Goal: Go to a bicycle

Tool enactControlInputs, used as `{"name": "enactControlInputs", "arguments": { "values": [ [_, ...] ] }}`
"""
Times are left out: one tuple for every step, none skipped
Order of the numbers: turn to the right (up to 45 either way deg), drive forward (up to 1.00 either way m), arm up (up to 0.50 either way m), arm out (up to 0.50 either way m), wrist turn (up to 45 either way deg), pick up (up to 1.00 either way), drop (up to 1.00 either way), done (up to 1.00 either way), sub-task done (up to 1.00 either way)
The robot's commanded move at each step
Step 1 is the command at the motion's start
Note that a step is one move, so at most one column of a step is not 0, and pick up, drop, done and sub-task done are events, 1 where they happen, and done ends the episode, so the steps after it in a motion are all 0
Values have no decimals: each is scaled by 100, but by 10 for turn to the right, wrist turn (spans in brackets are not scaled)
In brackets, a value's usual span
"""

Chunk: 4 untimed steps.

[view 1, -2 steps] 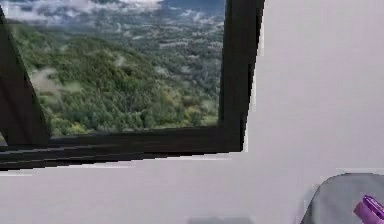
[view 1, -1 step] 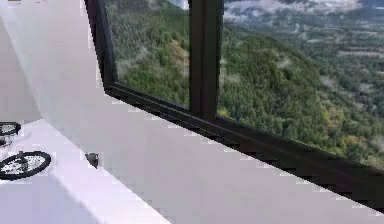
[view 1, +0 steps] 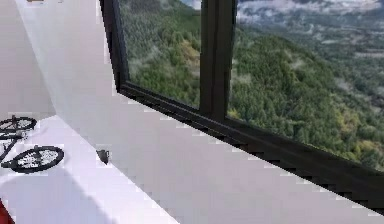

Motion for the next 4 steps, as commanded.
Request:
{"name": "enactControlInputs", "arguments": {
  "values": [
    [0,40,0,0,0,0,0,0,0],
    [-450,0,0,0,0,0,0,0,0],
    [-30,0,0,0,0,0,0,0,0],
    [0,90,0,0,0,0,0,0,0]
  ]
}}
